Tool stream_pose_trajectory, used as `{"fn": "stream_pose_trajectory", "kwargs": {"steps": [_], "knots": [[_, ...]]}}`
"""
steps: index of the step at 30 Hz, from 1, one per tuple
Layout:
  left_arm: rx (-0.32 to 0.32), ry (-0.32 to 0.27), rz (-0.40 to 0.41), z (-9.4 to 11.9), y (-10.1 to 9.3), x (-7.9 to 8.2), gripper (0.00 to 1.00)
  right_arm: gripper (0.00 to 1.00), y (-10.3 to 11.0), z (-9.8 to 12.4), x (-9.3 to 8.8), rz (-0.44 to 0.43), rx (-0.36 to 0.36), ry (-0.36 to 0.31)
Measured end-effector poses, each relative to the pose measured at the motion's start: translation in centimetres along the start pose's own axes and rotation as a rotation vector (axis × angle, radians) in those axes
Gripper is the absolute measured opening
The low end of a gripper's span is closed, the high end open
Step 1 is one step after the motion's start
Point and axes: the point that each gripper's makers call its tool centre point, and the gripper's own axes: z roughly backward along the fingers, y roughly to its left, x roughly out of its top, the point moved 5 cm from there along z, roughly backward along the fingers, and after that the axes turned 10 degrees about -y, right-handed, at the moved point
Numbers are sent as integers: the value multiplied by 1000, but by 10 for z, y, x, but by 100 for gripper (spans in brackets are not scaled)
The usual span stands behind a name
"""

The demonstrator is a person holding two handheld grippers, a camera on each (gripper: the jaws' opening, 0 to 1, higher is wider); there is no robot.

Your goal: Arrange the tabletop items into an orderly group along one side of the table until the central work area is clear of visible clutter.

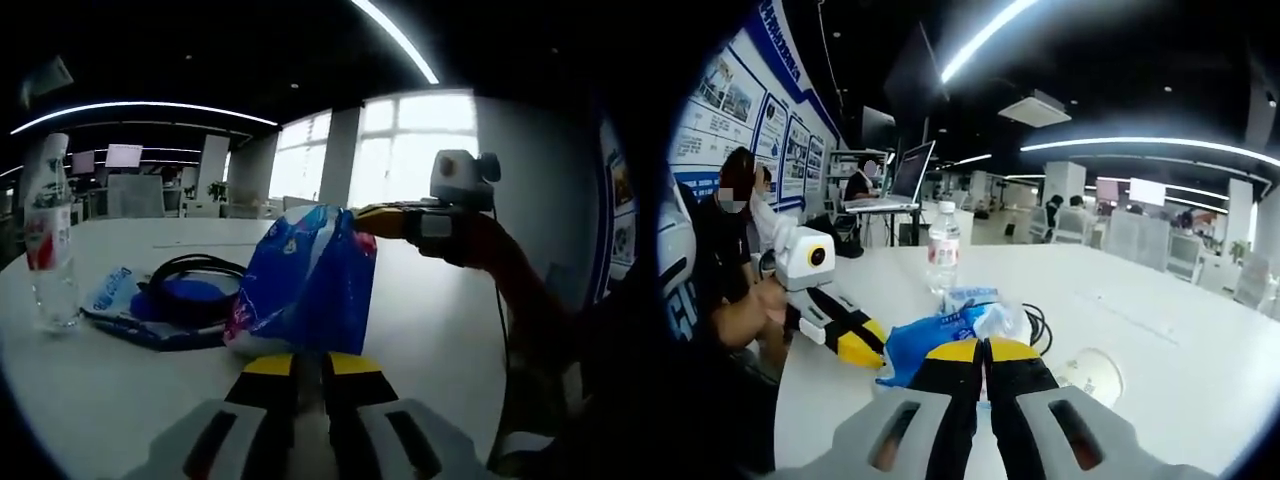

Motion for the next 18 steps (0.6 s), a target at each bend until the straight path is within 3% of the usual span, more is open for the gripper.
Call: {"fn": "stream_pose_trajectory", "kwargs": {"steps": [8,18], "knots": [[12,-3,-61,4,-2,4,0,0,2,1,2,-5,1,-7],[-2,-21,-109,3,7,23,0,0,0,3,17,12,-14,-40]]}}
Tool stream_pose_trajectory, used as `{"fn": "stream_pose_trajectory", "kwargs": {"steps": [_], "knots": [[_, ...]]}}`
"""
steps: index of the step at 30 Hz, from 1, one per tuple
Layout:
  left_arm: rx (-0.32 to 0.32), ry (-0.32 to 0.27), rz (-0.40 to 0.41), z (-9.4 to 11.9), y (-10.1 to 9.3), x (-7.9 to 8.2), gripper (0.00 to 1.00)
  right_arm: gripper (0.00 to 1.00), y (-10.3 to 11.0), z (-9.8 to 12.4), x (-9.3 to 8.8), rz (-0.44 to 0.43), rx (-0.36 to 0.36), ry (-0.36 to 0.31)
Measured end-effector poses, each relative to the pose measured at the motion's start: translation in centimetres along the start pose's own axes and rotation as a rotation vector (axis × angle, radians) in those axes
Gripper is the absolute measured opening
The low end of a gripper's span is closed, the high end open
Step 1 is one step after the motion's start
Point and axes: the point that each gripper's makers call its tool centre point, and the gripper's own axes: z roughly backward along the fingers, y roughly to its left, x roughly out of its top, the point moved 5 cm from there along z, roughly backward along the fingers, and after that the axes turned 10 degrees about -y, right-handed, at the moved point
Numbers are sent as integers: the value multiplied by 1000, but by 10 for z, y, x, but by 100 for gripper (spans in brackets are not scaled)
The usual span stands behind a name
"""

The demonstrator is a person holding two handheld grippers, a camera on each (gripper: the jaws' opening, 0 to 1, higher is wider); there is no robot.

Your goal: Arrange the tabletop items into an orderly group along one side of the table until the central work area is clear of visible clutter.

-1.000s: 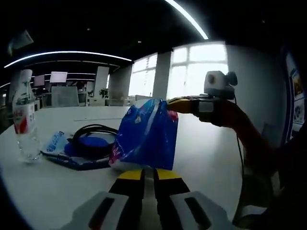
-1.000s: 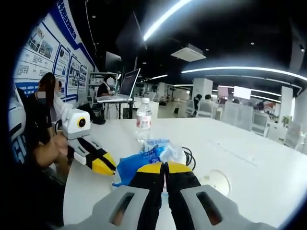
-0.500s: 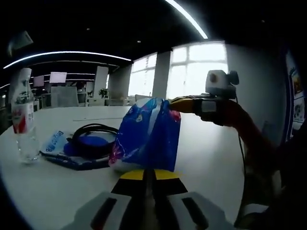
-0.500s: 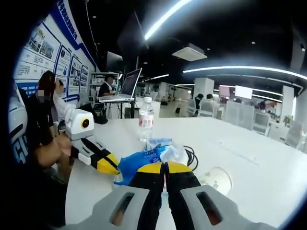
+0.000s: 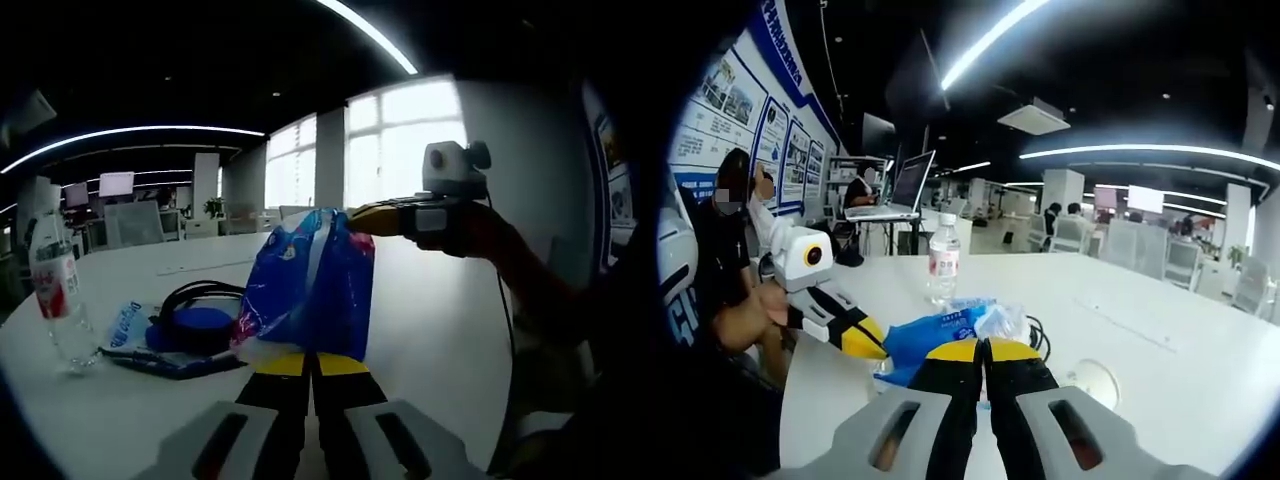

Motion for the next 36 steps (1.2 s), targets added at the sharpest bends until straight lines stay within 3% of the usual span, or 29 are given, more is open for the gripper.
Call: {"fn": "stream_pose_trajectory", "kwargs": {"steps": [14,31,36], "knots": [[-5,-36,-120,-14,22,45,0,0,-10,-5,44,55,-47,-80],[-10,-84,-168,-26,31,81,0,0,-23,-9,83,118,-68,-114],[-14,-90,-185,-30,30,88,0,0,-28,-8,87,125,-84,-123]]}}
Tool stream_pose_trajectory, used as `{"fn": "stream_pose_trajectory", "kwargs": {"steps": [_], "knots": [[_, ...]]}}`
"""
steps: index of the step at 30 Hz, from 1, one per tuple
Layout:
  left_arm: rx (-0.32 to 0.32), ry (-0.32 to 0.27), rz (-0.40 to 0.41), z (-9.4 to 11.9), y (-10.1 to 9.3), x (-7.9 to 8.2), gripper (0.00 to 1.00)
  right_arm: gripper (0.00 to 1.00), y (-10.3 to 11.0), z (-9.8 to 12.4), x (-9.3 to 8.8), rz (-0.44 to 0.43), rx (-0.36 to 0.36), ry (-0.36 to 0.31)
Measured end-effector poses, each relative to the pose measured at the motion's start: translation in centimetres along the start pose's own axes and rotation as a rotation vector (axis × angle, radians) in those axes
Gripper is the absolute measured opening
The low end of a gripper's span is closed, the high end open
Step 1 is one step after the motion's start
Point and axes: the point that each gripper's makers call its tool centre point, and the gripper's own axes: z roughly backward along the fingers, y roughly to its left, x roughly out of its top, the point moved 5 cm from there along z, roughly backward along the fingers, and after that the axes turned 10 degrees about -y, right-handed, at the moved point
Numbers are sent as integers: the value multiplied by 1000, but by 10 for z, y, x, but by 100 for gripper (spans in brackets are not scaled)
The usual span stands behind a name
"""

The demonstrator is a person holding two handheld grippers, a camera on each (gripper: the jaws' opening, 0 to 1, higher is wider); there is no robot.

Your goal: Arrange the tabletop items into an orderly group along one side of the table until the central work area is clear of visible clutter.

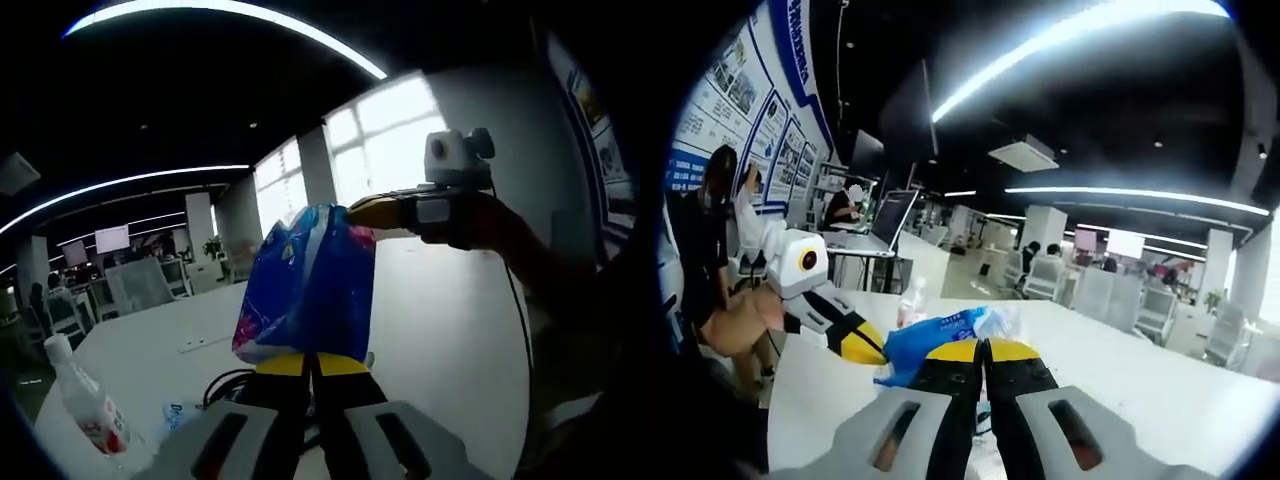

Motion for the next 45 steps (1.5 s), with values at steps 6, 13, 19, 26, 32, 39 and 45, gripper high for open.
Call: {"fn": "stream_pose_trajectory", "kwargs": {"steps": [6,13,19,26,32,39,45], "knots": [[-11,5,-6,-5,-3,-2,0,0,-5,3,-3,9,-17,12],[-33,12,-27,-19,-7,0,0,0,-15,12,-4,20,-50,18],[-72,15,-39,-33,-16,2,0,0,-24,27,-6,20,-90,20],[-110,18,-55,-50,-27,5,0,0,-37,46,-11,10,-141,25],[-141,18,-63,-63,-37,6,0,0,-46,64,-14,-2,-185,24],[-178,20,-83,-80,-47,14,0,0,-59,79,-13,-12,-236,15],[-192,27,-103,-89,-50,18,0,0,-65,87,-16,-24,-270,6]]}}
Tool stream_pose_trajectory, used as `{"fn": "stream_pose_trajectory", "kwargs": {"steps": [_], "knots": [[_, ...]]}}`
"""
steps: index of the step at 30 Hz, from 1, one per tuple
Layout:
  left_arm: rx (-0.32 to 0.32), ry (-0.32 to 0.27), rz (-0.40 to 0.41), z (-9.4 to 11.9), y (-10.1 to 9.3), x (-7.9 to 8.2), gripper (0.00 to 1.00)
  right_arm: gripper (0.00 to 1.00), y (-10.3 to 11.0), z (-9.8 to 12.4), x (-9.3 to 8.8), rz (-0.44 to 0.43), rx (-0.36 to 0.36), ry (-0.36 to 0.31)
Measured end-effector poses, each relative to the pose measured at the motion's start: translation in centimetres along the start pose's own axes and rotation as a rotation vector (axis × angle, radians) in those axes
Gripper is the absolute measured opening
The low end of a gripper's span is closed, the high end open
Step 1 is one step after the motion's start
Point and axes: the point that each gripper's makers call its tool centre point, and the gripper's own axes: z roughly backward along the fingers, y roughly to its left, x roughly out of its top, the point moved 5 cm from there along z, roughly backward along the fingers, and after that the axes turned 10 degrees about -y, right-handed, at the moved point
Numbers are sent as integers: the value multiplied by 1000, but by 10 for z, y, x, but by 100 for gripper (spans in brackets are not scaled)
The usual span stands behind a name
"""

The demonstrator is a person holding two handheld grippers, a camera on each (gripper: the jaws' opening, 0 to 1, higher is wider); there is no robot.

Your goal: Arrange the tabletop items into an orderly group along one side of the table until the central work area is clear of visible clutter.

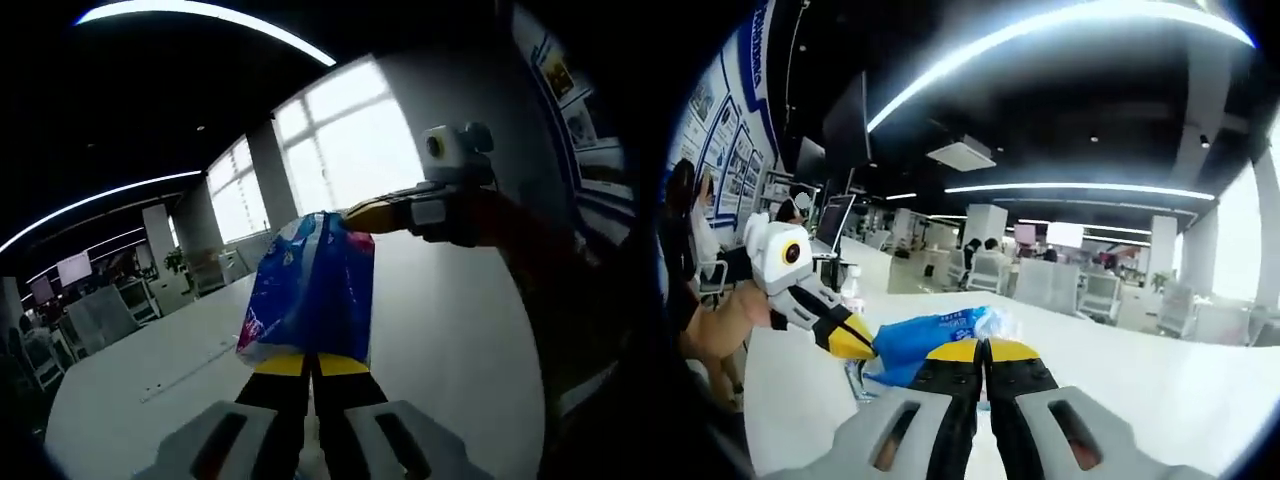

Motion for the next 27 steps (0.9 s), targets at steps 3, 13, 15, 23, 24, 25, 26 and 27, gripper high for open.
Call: {"fn": "stream_pose_trajectory", "kwargs": {"steps": [3,13,15,23,24,25,26,27], "knots": [[-9,12,-5,-6,-2,-3,0,0,-5,4,-8,-14,-21,8],[-34,27,-28,-25,-5,-4,0,0,-19,20,-18,-56,-78,-2],[-38,30,-40,-28,-9,-1,0,0,-21,22,-18,-61,-86,-9],[-49,44,-51,-39,-10,-5,0,0,-27,25,-20,-64,-109,-12],[-51,50,-51,-41,-11,-7,0,0,-29,26,-23,-67,-114,-6],[-52,52,-51,-42,-12,-8,0,0,-30,27,-25,-70,-118,-3],[-54,54,-49,-43,-12,-9,0,0,-31,28,-26,-73,-122,-1],[-56,54,-50,-44,-13,-9,0,0,-31,29,-27,-74,-125,-2]]}}
